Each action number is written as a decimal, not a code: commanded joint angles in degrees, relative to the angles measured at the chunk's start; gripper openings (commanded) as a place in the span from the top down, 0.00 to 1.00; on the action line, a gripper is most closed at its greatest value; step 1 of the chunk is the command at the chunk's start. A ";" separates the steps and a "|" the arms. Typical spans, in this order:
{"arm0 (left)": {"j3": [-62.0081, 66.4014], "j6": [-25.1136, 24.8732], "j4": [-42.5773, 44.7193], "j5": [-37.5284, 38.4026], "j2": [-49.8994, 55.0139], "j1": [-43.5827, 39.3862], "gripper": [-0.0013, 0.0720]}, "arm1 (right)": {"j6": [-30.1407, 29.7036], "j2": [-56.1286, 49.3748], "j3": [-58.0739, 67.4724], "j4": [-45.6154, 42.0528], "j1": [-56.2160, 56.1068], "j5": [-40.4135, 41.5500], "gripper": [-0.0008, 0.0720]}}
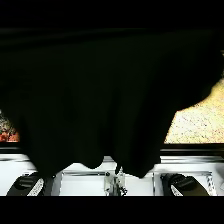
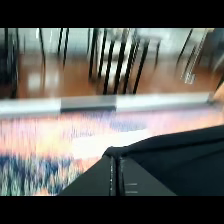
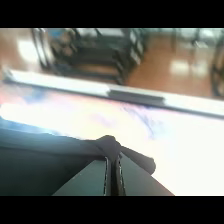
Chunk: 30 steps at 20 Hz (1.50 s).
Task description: Fold the shirts.
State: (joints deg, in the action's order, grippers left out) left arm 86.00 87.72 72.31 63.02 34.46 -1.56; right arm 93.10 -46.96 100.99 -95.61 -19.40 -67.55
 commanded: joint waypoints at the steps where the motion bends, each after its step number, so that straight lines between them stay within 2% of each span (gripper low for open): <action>1: -9.75 -0.04 2.95 -0.63 4.24 0.07 0.94 | -1.22 -11.82 0.07 -9.92 0.04 3.19 0.89; 4: -16.26 0.00 4.00 -6.88 11.78 0.07 0.94 | 0.11 -24.65 0.07 -9.27 0.04 12.09 0.89; 7: -17.27 0.00 0.94 -13.57 22.36 0.04 0.94 | 5.70 -37.11 0.07 -8.83 0.04 18.38 0.89; 8: -17.27 0.00 -0.81 -15.37 25.75 0.04 0.94 | 7.56 -40.61 0.07 -7.19 0.04 18.49 0.89; 11: -17.27 0.00 -7.13 -17.90 36.28 0.00 0.93 | 8.20 -48.70 0.07 1.01 0.04 15.56 0.89; 14: -17.27 0.00 -13.60 -17.29 44.65 0.00 0.93 | 8.20 -53.24 0.07 2.95 0.00 12.13 0.89; 15: -17.27 0.00 -15.47 -16.68 46.45 0.00 0.93 | 8.20 -53.59 0.07 2.95 0.02 11.50 0.88; 16: -17.27 0.00 -16.06 -15.96 47.43 0.02 0.90 | 8.17 -53.37 0.09 2.29 0.28 10.78 0.77; 17: -17.27 -0.07 -15.98 -14.97 47.67 0.20 0.76 | 8.00 -52.43 0.09 0.96 0.79 9.35 0.49; 18: -17.03 -0.50 -15.74 -12.52 47.47 1.09 0.50 | 7.41 -51.06 0.09 -0.79 1.31 7.15 0.36; 19: -16.00 -3.04 -15.72 -7.69 47.34 2.82 0.34 | 6.10 -49.11 0.09 -3.52 2.16 3.58 0.36; 20: -14.69 -5.53 -14.93 -1.73 47.36 4.87 0.33 | 4.09 -47.17 0.07 -6.08 3.30 -0.52 0.36; 22: -13.29 -6.12 -9.57 10.27 47.36 9.75 0.35 | -2.03 -43.65 0.07 -7.56 7.96 -10.73 0.36; 23: -13.88 -5.84 -7.34 15.58 47.36 12.17 0.35 | -4.11 -42.73 0.04 -5.90 11.17 -15.85 0.38; 25: -18.43 -6.60 -9.11 20.09 47.36 15.32 0.34 | -6.05 -40.74 -2.36 3.67 19.23 -23.06 0.41; 26: -21.84 -7.63 -10.51 19.45 47.36 15.54 0.34 | -6.51 -39.39 -5.11 10.27 23.37 -24.68 0.41; 28: -29.27 -7.80 -14.60 12.37 47.39 14.58 0.34 | -6.60 -36.65 -11.65 20.26 29.66 -25.27 0.40; 30: -34.36 -8.35 -19.19 4.24 47.58 13.00 0.34 | -6.82 -34.29 -17.38 24.52 33.16 -25.00 0.38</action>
State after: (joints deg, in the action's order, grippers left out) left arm 58.67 80.66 58.50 73.65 81.82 11.84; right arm 87.90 -84.68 90.54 -82.37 6.90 -88.64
